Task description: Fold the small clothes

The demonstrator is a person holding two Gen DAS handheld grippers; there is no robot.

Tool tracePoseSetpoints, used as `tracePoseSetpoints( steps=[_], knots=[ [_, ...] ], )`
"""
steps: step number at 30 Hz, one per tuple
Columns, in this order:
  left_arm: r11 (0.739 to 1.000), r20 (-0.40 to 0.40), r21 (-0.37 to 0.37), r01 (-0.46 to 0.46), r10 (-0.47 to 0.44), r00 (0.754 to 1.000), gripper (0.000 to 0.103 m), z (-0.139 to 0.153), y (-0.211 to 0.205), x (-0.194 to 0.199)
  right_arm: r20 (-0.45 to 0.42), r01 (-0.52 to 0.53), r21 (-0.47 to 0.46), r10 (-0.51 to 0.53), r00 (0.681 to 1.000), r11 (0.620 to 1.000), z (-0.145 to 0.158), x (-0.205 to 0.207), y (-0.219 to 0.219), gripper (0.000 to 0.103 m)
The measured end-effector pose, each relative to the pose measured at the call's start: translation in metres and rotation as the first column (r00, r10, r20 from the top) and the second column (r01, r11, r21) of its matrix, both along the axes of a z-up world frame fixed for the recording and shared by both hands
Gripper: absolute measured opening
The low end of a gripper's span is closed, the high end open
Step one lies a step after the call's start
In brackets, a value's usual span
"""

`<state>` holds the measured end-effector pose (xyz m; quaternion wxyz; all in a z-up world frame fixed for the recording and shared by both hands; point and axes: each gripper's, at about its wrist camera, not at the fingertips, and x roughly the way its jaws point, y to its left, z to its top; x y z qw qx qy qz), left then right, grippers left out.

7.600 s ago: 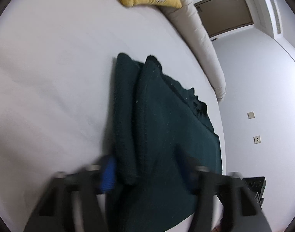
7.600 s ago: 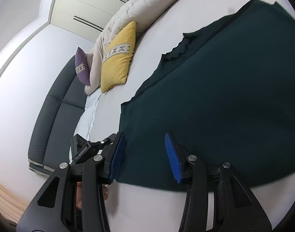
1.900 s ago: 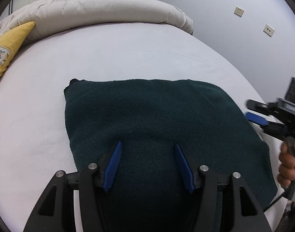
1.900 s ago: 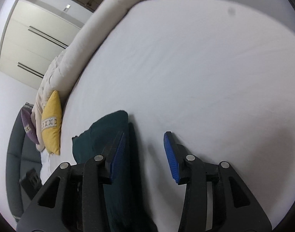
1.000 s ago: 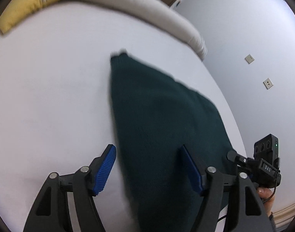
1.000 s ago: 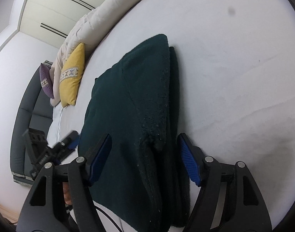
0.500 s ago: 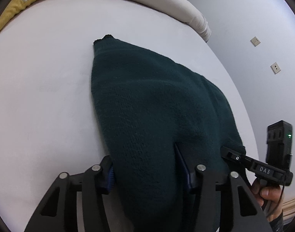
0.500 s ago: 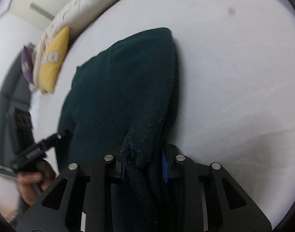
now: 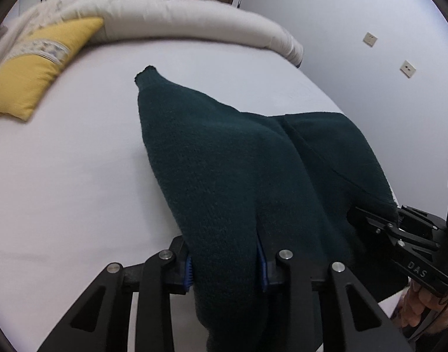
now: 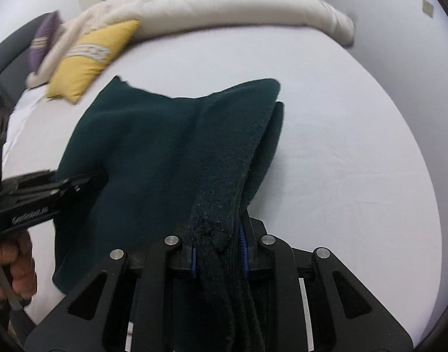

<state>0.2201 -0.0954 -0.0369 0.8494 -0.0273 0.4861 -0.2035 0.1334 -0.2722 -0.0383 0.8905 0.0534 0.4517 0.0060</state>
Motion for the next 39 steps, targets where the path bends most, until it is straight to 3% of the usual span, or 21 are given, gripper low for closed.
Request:
tracePoseSetpoints(
  steps=[7, 12, 17, 21, 23, 25, 27, 29, 32, 37, 39],
  knots=[
    [0.999, 0.035, 0.034, -0.006, 0.004, 0.999, 0.035, 0.02, 0.085, -0.084, 0.061, -0.116, 0.018, 0.114, 0.992, 0.993, 0.019, -0.067, 0.086, 0.018],
    [0.999, 0.026, 0.02, -0.049, 0.048, 0.999, 0.036, 0.01, 0.138, -0.133, 0.066, -0.168, 0.049, 0.164, 0.984, 0.985, 0.011, -0.092, 0.137, 0.018],
    [0.997, -0.004, 0.003, -0.081, 0.081, 0.997, 0.036, -0.019, 0.168, -0.148, 0.045, -0.183, 0.078, 0.18, 0.983, 0.98, -0.017, -0.094, 0.169, 0.019],
    [0.996, -0.075, 0.017, -0.085, 0.086, 0.993, 0.039, -0.061, 0.171, -0.14, -0.034, -0.136, 0.194, 0.145, 0.989, 0.971, -0.067, -0.072, 0.163, 0.019],
    [0.995, -0.08, -0.019, -0.101, 0.099, 0.992, 0.048, -0.081, 0.179, -0.14, -0.087, -0.096, 0.219, 0.117, 0.989, 0.971, -0.095, -0.068, 0.15, 0.019],
    [0.988, -0.094, -0.085, -0.127, 0.118, 0.988, 0.054, -0.09, 0.191, -0.139, -0.095, -0.062, 0.321, 0.097, 0.991, 0.945, -0.121, -0.064, 0.134, 0.02],
    [0.981, -0.112, -0.131, -0.143, 0.129, 0.985, 0.059, -0.096, 0.197, -0.14, -0.084, -0.033, 0.455, 0.079, 0.993, 0.89, -0.135, -0.061, 0.115, 0.021],
    [0.972, -0.127, -0.171, -0.158, 0.137, 0.982, 0.06, -0.102, 0.202, -0.139, -0.079, -0.03, 0.519, 0.082, 0.993, 0.854, -0.145, -0.063, 0.107, 0.021],
    [0.971, -0.115, -0.173, -0.166, 0.148, 0.982, 0.062, -0.097, 0.2, -0.145, -0.072, -0.025, 0.569, 0.08, 0.994, 0.822, -0.147, -0.069, 0.094, 0.023],
    [0.961, -0.093, -0.153, -0.232, 0.22, 0.971, 0.066, -0.08, 0.211, -0.162, -0.059, 0.053, 0.533, -0.025, 0.998, 0.845, -0.124, -0.092, 0.077, 0.043],
    [0.955, -0.047, -0.139, -0.261, 0.256, 0.965, 0.065, -0.065, 0.217, -0.175, -0.048, 0.085, 0.534, -0.07, 0.996, 0.841, -0.109, -0.103, 0.064, 0.043]
  ],
)
